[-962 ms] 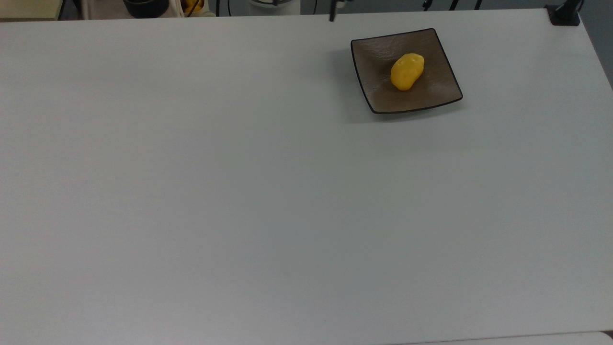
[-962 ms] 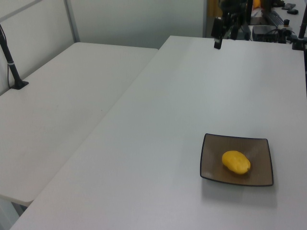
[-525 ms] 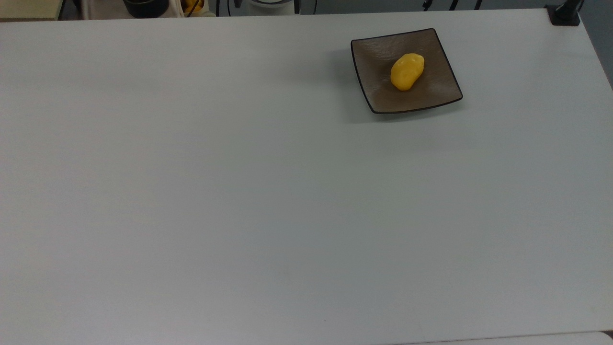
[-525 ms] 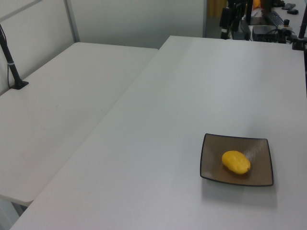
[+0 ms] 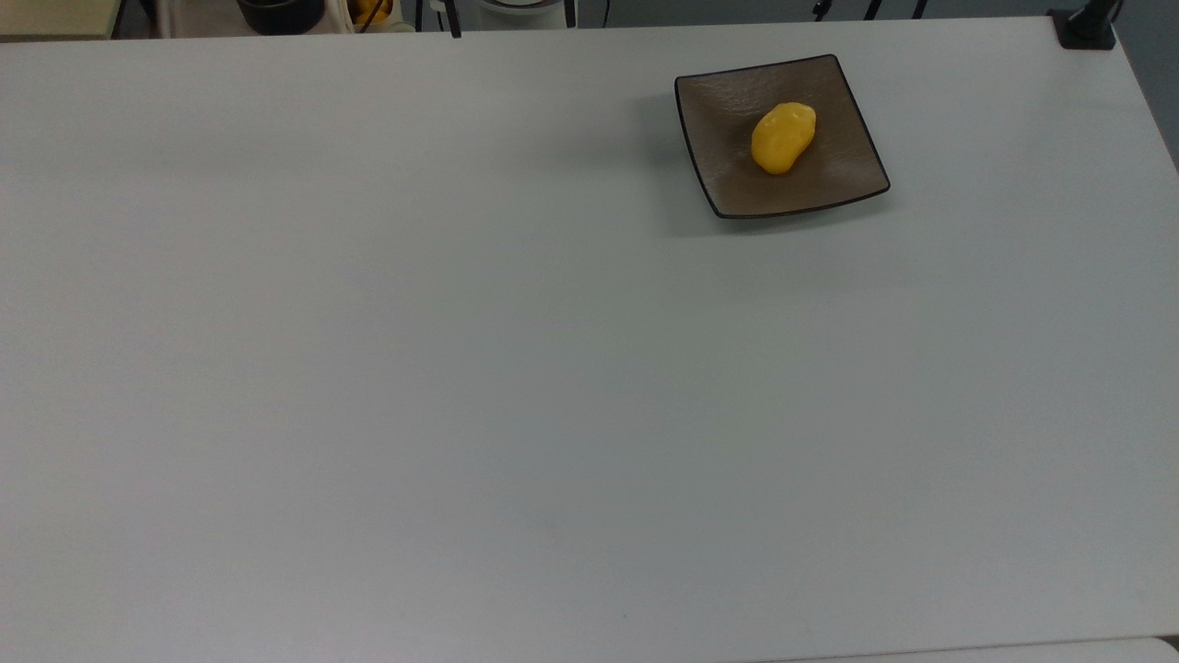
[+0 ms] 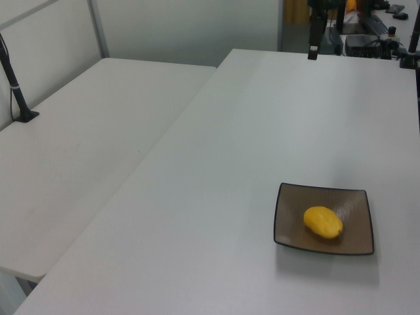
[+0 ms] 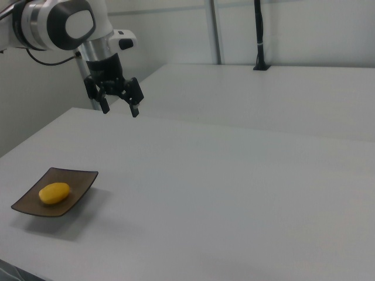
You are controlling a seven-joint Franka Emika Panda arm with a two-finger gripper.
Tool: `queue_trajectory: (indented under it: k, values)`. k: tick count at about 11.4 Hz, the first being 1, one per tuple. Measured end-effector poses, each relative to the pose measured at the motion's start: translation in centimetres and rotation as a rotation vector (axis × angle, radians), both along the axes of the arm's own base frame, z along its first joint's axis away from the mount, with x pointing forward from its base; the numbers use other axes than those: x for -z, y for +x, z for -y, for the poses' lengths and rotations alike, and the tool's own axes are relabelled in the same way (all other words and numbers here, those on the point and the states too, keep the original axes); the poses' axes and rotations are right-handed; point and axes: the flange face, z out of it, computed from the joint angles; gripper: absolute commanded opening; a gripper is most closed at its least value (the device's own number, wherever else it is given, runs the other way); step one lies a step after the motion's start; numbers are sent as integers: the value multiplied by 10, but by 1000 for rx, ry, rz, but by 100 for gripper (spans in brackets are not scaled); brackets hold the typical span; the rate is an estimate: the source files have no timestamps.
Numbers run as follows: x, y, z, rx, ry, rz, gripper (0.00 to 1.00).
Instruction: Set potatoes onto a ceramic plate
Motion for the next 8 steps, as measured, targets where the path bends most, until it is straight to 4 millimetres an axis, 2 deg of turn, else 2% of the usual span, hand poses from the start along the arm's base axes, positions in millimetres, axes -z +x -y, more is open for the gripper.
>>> queue_trajectory:
  k: [3,8]
  values:
    - [3,2,5,-16,0,-4,100]
    - [3,1,-3,-32,1,-4,100]
